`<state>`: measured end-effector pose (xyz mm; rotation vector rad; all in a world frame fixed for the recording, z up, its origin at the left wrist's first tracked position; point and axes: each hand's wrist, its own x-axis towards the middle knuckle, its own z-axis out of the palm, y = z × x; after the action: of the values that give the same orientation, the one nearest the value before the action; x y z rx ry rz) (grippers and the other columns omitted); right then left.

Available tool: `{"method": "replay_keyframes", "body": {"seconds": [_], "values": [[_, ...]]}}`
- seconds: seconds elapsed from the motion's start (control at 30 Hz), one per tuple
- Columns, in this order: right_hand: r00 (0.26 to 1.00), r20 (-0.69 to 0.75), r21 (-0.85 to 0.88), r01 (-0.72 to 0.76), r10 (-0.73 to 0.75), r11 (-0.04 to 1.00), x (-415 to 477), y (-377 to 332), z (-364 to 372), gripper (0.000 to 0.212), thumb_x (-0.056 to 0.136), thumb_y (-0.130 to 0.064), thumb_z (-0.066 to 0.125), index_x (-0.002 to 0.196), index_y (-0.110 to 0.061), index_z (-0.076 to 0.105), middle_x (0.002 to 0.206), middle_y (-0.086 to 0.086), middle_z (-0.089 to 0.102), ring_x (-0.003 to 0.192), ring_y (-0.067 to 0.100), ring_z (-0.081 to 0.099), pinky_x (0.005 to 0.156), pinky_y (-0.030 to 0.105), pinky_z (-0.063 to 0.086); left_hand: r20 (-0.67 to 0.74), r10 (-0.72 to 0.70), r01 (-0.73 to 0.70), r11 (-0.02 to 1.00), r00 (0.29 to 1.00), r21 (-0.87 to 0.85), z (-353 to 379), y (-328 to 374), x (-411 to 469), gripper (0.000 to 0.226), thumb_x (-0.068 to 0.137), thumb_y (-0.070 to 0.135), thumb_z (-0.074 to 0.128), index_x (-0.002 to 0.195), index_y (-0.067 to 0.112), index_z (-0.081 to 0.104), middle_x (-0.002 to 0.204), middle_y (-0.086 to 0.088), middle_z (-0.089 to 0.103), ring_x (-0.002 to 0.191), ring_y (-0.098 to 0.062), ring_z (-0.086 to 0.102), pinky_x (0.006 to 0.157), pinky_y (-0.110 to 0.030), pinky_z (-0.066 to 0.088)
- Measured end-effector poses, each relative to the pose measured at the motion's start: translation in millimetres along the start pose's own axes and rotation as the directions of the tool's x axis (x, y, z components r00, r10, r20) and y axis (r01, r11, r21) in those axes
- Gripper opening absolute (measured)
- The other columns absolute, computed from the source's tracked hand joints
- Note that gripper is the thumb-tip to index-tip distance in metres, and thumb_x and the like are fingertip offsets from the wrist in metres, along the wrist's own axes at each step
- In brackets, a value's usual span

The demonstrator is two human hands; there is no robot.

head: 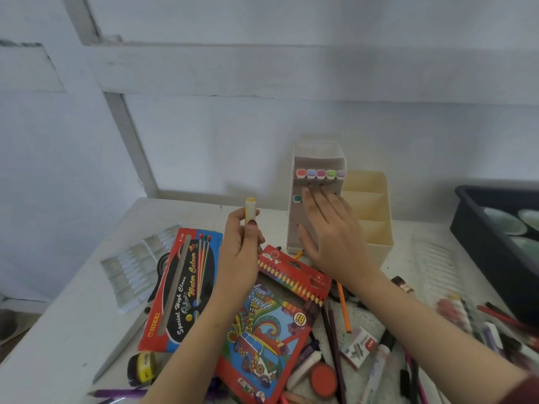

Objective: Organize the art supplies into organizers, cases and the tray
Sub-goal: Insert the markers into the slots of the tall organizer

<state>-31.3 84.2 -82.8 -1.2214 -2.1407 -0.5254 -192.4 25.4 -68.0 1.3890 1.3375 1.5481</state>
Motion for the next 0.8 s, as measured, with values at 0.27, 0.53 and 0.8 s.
{"method": "replay_keyframes", "body": {"seconds": [0.27, 0.53, 0.8], "values": [[0.998, 0.067, -0.116, -0.003, 0.011, 0.993, -12.2, 5.1, 7.5, 0.063, 0.092, -0.033, 0.040, 0.147, -0.005, 0.024, 0.154, 0.012, 0.019, 0.144, 0.024, 0.016, 0.116, 0.044, 0.012, 0.021, -0.020, 0.020, 0.999, 1.000, -0.025, 9.1, 1.5, -0.5, 0.017, 0.101, 0.018, 0.035, 0.111, 0.020, 0.049, 0.069, 0.003, 0.048, 0.058, -0.012, 0.039, 0.056, -0.025, 0.035], [0.987, 0.163, -0.074, -0.002, 0.015, 0.997, -13.4, 2.9, -4.6, 0.064, 0.094, -0.039, 0.030, 0.149, -0.008, 0.018, 0.155, 0.010, 0.017, 0.145, 0.022, 0.010, 0.117, 0.043, 0.002, 0.065, -0.001, 0.005, 0.998, 0.998, -0.057, 18.3, 9.1, -6.7, 0.019, 0.101, 0.014, 0.035, 0.112, 0.016, 0.050, 0.071, 0.000, 0.052, 0.056, 0.000, 0.046, 0.056, -0.013, 0.041], [0.983, 0.076, 0.622, -0.176, 0.165, 0.763, -22.1, -7.0, -59.1, 0.042, 0.091, -0.039, 0.046, 0.127, -0.020, 0.056, 0.106, -0.013, 0.063, 0.091, -0.001, 0.057, 0.077, 0.014, 0.046, 0.197, 0.063, -0.096, 0.982, 0.978, 0.163, 26.9, 6.2, -6.8, 0.019, 0.095, 0.018, 0.053, 0.109, 0.026, 0.063, 0.103, 0.007, 0.066, 0.096, -0.005, 0.059, 0.083, -0.022, 0.049]]}}
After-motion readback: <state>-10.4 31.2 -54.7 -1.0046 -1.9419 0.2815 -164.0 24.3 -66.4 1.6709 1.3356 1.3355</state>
